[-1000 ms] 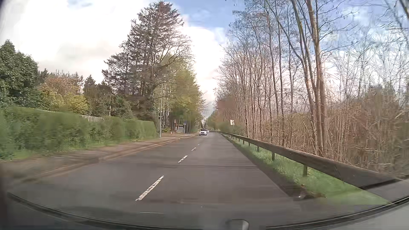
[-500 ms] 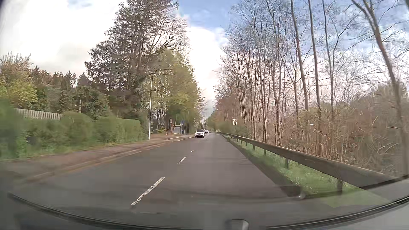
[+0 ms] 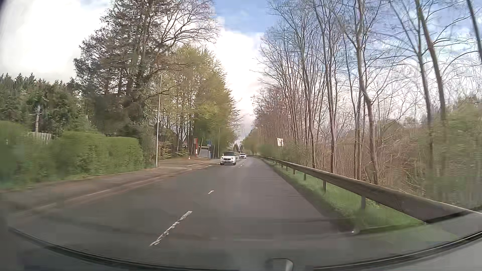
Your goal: Follow the waypoints while adhering to traffic rules and regulations
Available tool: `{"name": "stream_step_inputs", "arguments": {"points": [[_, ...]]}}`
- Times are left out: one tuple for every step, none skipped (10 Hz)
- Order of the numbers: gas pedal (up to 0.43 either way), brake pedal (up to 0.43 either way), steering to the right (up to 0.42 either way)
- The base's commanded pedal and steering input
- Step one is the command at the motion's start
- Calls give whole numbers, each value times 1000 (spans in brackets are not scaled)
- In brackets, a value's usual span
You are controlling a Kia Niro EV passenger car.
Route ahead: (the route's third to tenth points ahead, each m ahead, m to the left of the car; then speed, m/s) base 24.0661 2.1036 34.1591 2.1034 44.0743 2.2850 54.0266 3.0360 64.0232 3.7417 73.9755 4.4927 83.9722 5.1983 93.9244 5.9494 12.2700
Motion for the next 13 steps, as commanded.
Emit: {"name": "stream_step_inputs", "arguments": {"points": [[47, 0, 1], [47, 0, 1], [47, 0, 1], [47, 6, 1], [39, 0, 1], [39, 0, 1], [28, 0, 1], [28, 0, 1], [28, 0, 1], [28, 0, 1], [28, 0, 1], [28, 0, 1], [28, 6, 1]]}}
